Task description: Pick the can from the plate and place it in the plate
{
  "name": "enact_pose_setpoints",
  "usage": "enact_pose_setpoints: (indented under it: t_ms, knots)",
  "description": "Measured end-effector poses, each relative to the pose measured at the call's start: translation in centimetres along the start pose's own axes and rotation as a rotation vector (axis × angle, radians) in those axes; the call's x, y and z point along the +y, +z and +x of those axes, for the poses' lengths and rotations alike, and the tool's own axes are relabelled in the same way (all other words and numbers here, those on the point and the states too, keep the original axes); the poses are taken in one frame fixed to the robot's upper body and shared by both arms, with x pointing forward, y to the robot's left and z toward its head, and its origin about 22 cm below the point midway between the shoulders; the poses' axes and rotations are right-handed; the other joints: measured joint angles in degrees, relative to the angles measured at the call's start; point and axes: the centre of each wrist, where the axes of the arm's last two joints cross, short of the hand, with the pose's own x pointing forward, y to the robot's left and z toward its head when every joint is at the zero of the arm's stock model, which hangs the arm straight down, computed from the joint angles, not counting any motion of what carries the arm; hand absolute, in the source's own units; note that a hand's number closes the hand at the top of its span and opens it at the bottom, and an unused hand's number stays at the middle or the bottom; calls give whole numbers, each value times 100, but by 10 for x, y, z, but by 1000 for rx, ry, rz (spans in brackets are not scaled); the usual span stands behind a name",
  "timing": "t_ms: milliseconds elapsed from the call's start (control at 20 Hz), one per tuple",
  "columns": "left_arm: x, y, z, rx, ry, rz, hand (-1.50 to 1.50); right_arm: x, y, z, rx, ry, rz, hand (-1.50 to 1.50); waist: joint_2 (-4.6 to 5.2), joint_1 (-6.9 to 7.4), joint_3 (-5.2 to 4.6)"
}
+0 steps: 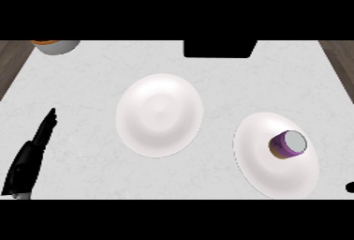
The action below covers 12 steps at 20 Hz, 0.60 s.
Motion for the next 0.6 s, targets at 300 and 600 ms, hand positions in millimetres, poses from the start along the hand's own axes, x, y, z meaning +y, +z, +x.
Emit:
enact_pose_setpoints:
  t_ms: [300, 600]
  knots:
    - [0, 2, 3, 3, -1, 3, 0, 6, -27, 0, 96, 99, 123, -150, -2, 6, 4]
    - [1, 5, 4, 7, 2, 1, 0, 12, -50, -17, 163, 221, 233, -150, -1, 14, 6]
